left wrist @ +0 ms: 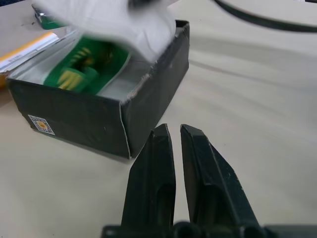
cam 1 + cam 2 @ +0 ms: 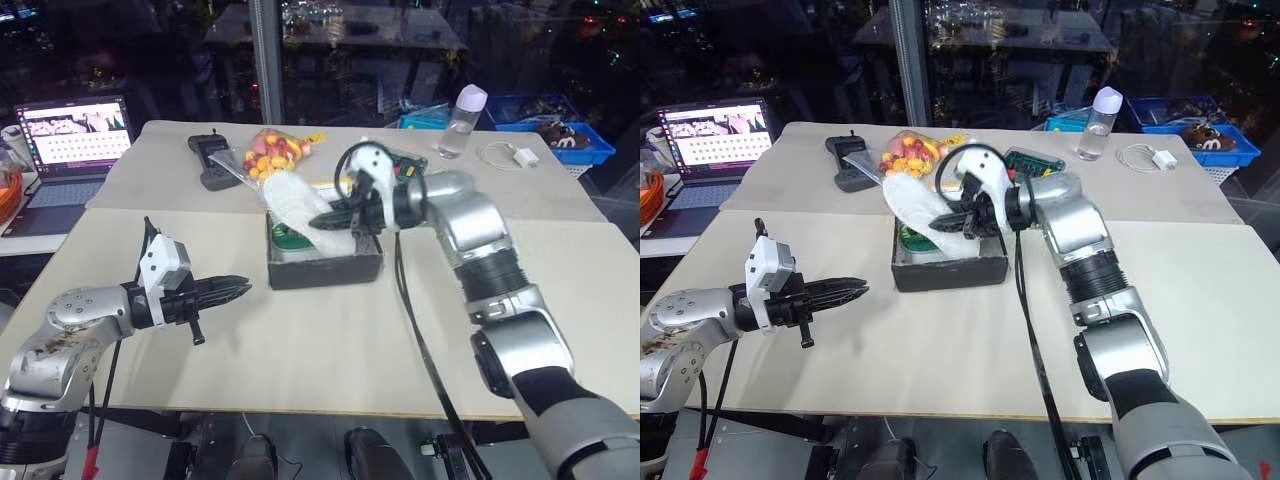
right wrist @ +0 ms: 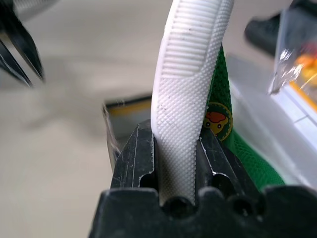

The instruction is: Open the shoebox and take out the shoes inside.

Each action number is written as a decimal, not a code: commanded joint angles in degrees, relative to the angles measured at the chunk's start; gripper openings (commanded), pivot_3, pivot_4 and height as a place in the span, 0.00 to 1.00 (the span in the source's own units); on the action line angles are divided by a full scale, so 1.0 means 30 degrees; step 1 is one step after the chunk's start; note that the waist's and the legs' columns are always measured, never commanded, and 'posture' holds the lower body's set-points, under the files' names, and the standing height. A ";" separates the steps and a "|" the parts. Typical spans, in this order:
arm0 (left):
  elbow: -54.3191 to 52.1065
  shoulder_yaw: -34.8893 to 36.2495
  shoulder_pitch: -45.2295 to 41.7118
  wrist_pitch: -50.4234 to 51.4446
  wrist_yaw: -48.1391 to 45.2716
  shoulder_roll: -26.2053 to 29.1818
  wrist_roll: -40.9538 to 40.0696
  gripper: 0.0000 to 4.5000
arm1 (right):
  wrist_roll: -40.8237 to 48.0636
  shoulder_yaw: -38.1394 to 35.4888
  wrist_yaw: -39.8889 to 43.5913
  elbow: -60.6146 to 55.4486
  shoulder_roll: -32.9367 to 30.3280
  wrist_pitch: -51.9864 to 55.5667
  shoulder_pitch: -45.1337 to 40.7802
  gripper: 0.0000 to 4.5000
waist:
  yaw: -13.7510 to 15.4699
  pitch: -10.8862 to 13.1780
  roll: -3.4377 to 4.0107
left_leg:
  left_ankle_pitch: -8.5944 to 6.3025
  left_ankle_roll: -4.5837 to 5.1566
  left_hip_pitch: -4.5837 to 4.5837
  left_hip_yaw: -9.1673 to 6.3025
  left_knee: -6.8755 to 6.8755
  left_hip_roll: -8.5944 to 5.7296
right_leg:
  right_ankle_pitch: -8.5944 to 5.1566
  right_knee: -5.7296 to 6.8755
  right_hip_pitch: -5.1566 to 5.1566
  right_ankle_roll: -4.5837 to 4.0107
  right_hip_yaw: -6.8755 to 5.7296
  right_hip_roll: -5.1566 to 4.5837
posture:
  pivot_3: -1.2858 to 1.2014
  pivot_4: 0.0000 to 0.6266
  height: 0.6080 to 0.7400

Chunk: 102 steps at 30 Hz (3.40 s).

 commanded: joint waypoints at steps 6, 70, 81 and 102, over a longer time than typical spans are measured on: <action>-0.0591 0.0202 -0.0140 -0.0344 0.0028 -0.0095 0.0070 0.09 | 0.2274 -0.5273 -0.4843 -0.2380 -0.1606 0.1898 -0.0745 0.15 | 0.0084 0.0001 -0.0001 | 0.0000 0.0000 -0.0001 0.0002 0.0000 -0.0006 | -0.0004 -0.0001 0.0003 0.0006 0.0002 -0.0007 | 0.52 0.24 0.72; -0.1685 0.0365 -0.0100 0.0693 0.0536 -0.0761 -0.0408 0.09 | -0.6002 0.4431 -0.5249 0.8812 0.1079 -1.1520 -0.2529 0.90 | 0.0314 0.0026 0.0015 | 0.0011 0.0004 -0.0055 -0.0006 0.0028 -0.0034 | 0.0082 -0.0102 0.0017 -0.0095 -0.0018 -0.0044 | 0.52 0.24 0.72; -0.2562 0.0912 0.0734 0.1096 0.1162 -0.0662 -0.0693 0.09 | -0.7639 0.4127 -0.7781 1.3617 0.2034 -1.5454 -0.2563 0.90 | -0.0029 0.0027 0.0016 | 0.0011 0.0004 -0.0030 -0.0015 0.0011 -0.0015 | 0.0084 -0.0062 0.0021 -0.0103 -0.0017 -0.0019 | 0.52 0.24 0.72; -0.2908 0.0900 0.0715 0.1514 0.1528 -0.0629 -0.0982 0.09 | -0.7161 0.3164 -0.5378 0.8697 0.1734 -1.3163 0.0107 0.90 | -0.0055 0.0027 0.0016 | 0.0012 0.0003 0.0059 -0.0021 0.0014 -0.0015 | 0.0037 0.0052 0.0042 -0.0070 -0.0002 0.0001 | 0.52 0.24 0.72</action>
